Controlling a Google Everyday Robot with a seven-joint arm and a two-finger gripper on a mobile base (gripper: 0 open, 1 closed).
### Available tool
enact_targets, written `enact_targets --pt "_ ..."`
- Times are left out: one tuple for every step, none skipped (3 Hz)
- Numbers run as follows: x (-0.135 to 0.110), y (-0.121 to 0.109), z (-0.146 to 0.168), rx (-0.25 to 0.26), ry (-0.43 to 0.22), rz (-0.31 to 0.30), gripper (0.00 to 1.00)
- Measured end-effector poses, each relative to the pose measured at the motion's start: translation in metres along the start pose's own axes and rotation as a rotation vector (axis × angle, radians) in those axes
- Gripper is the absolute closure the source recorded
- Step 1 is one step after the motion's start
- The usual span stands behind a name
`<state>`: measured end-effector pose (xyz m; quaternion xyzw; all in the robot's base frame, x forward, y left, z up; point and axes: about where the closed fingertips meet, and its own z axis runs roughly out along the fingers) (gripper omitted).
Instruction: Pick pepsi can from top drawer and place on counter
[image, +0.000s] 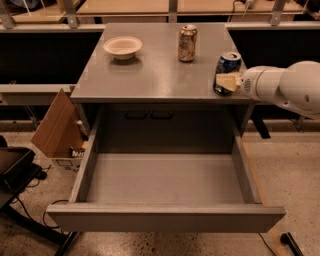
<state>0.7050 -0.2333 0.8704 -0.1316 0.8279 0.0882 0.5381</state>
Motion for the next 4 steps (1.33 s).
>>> enact_targets --pt "-0.0007 0.0000 -0.0003 0.000 0.000 0.000 0.53" --pt "-0.0014 0.0018 0.0003 -0.003 0.000 -0.001 0.30" --pt "-0.0019 0.0035 0.0010 -0.005 -0.001 -0.002 0.07" --pt "-0.0023 0.0045 0.0014 -0.006 -0.001 -0.003 0.00"
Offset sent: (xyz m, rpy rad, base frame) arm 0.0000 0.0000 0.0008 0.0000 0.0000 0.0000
